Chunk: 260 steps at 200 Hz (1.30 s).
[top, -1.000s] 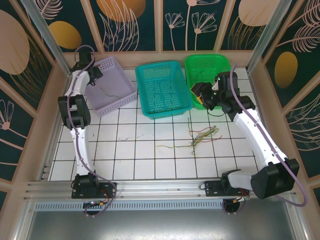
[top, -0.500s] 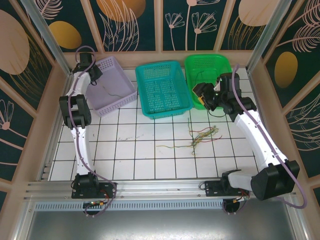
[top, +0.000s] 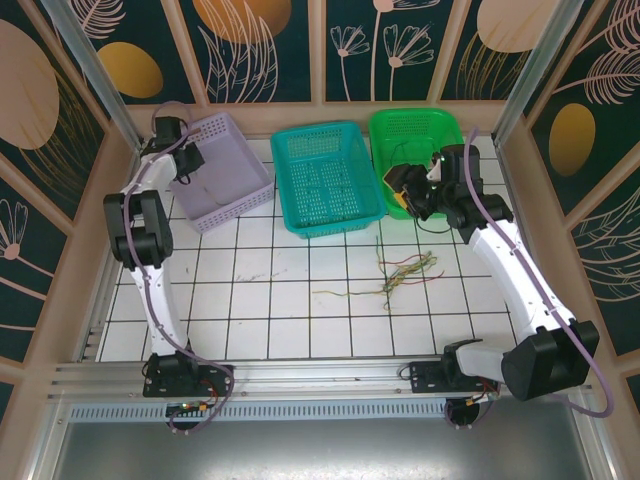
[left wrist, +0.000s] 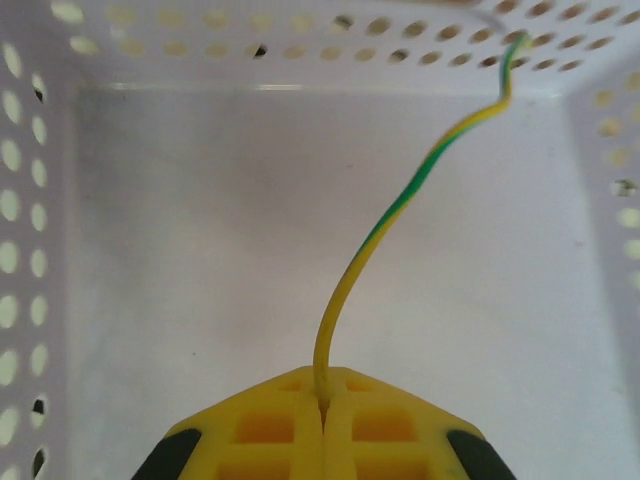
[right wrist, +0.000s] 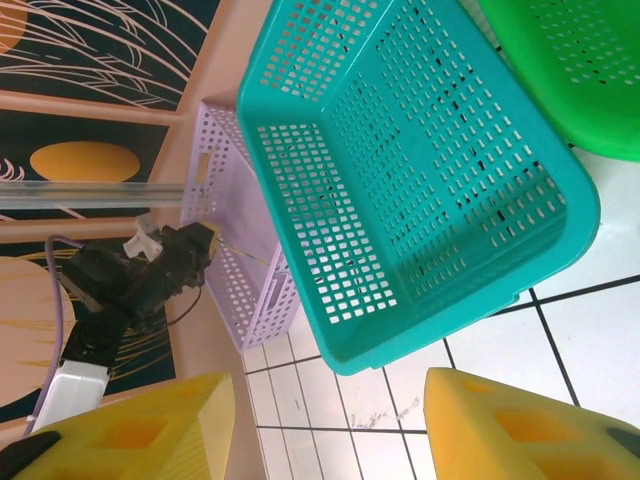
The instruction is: Untangle the cables
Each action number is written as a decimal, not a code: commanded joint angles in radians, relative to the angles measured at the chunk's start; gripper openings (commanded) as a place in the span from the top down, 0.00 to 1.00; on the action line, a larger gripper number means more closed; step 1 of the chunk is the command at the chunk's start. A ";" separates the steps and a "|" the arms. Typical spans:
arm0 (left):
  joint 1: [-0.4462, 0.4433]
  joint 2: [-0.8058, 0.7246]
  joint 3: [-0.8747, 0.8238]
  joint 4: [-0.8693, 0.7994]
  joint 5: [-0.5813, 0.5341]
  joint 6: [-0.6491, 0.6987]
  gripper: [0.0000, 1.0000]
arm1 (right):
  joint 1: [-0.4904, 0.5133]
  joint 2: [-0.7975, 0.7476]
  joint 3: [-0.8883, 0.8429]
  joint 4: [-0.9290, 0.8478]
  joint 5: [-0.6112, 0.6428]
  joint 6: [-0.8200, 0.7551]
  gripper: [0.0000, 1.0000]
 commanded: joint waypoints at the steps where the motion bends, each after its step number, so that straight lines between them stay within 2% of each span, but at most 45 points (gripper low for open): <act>1: -0.012 -0.092 -0.051 0.073 0.040 0.068 1.00 | -0.006 -0.025 -0.017 0.026 -0.024 -0.003 0.47; 38: -0.014 -0.066 -0.035 -0.062 0.003 0.090 1.00 | -0.005 -0.048 -0.028 0.016 -0.027 -0.006 0.47; 95: -0.014 0.026 0.036 -0.148 0.018 0.062 1.00 | -0.006 -0.089 -0.042 -0.014 -0.018 -0.007 0.47; 109: -0.015 0.039 0.078 -0.183 -0.006 0.046 0.63 | -0.006 -0.101 -0.048 -0.024 -0.012 -0.008 0.47; 115: -0.016 0.038 0.091 -0.199 -0.029 0.032 0.52 | -0.006 -0.105 -0.052 -0.024 -0.009 -0.007 0.47; 124: -0.018 0.028 0.103 -0.218 -0.054 0.013 0.42 | -0.006 -0.113 -0.057 -0.026 -0.006 -0.005 0.47; 146: -0.029 -0.012 0.097 -0.241 -0.104 -0.015 0.32 | -0.006 -0.122 -0.063 -0.026 0.000 -0.003 0.47; 188: -0.048 -0.100 0.100 -0.281 -0.141 -0.040 0.30 | -0.012 -0.127 -0.051 -0.063 0.049 -0.013 0.47; 216: -0.085 -0.168 0.148 -0.322 -0.161 -0.058 0.29 | -0.034 -0.143 -0.061 -0.154 0.137 0.016 0.47; 239: -0.140 -0.270 0.116 -0.310 -0.131 -0.091 0.32 | -0.078 -0.178 -0.126 -0.240 0.207 0.074 0.48; 260: -0.212 -0.405 -0.028 -0.235 -0.044 -0.157 0.38 | -0.154 -0.227 -0.250 -0.261 0.199 0.132 0.50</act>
